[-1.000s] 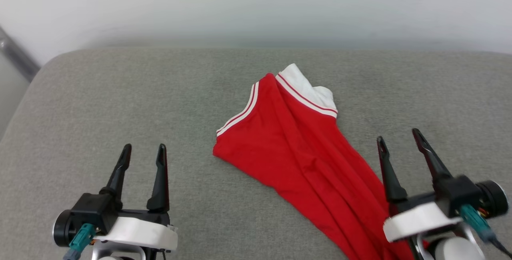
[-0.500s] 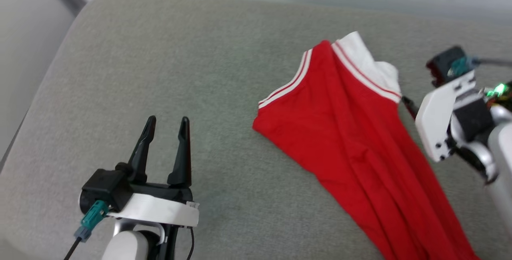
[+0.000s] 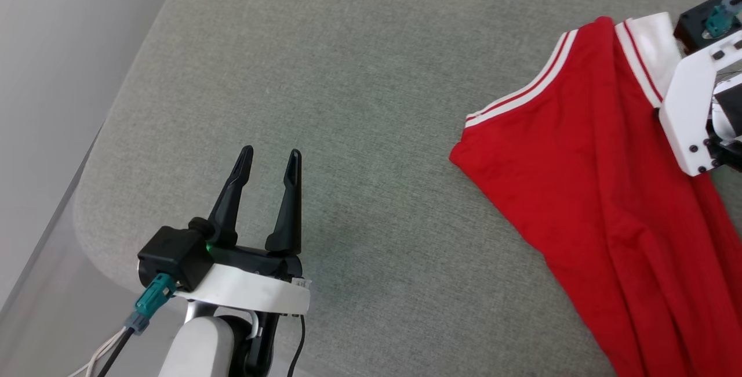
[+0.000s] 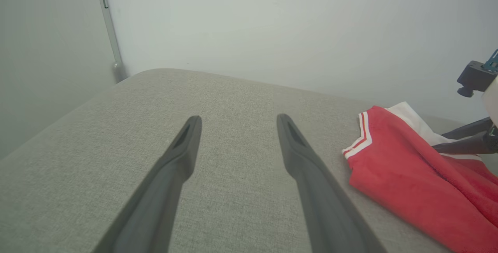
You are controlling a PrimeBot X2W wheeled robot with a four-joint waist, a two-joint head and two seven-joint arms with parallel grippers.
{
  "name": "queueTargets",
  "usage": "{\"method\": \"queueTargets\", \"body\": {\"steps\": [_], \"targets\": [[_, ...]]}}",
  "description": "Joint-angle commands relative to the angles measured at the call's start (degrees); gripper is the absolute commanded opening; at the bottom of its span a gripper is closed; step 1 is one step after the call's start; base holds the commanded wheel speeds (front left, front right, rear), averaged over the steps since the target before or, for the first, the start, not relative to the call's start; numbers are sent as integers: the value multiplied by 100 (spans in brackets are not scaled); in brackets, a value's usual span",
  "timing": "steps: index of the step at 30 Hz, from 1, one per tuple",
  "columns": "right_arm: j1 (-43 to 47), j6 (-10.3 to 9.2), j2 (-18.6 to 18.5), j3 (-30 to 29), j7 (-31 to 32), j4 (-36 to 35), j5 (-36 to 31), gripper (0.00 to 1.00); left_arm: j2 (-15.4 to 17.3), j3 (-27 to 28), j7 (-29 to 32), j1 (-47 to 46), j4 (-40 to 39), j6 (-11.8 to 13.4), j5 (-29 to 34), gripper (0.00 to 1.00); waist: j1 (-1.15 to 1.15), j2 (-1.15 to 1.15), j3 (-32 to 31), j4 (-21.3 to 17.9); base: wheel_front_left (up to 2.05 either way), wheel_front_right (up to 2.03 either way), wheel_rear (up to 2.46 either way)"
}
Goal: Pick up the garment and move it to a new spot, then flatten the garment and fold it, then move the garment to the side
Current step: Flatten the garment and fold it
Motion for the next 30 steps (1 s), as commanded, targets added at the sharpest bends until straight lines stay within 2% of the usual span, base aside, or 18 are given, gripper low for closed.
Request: {"method": "queueTargets", "body": {"steps": [1,5,6,7,8,13,21,27,30], "targets": [[-81,-2,-88,88,-34,89,-13,100,-23,-19,-13,-77,5,-14,4,100,-1,0,135,145,0,0,0],[103,-2,-172,319,-198,521,86,100,-33,12,-13,-39,29,-28,14,100,-1,0,138,157,0,0,0],[153,-2,-173,357,-219,628,95,45,-34,19,-14,-30,49,-31,37,100,-1,0,128,141,0,0,0],[199,-2,-191,413,-240,712,99,4,-34,26,-13,-27,64,-33,53,100,-1,0,109,118,0,0,0],[239,-2,-219,453,-277,771,121,0,-33,26,-13,-26,84,-34,51,100,-1,0,85,87,0,0,0],[238,-6,-251,293,-853,866,113,0,-34,135,-13,10,120,-34,113,100,-1,0,-118,-198,0,0,0],[519,-5,-307,-221,-1529,803,-39,0,-29,447,-13,174,130,-74,322,100,-1,0,-594,-912,0,0,0],[1068,-4,-481,-1030,-1672,973,-524,0,25,592,-13,258,105,-111,415,100,-1,0,-752,-1370,0,0,0],[1378,-4,-365,-1465,-1695,1117,-789,0,58,634,-13,267,120,-122,448,100,-1,0,-789,-1533,0,0,0]]}}
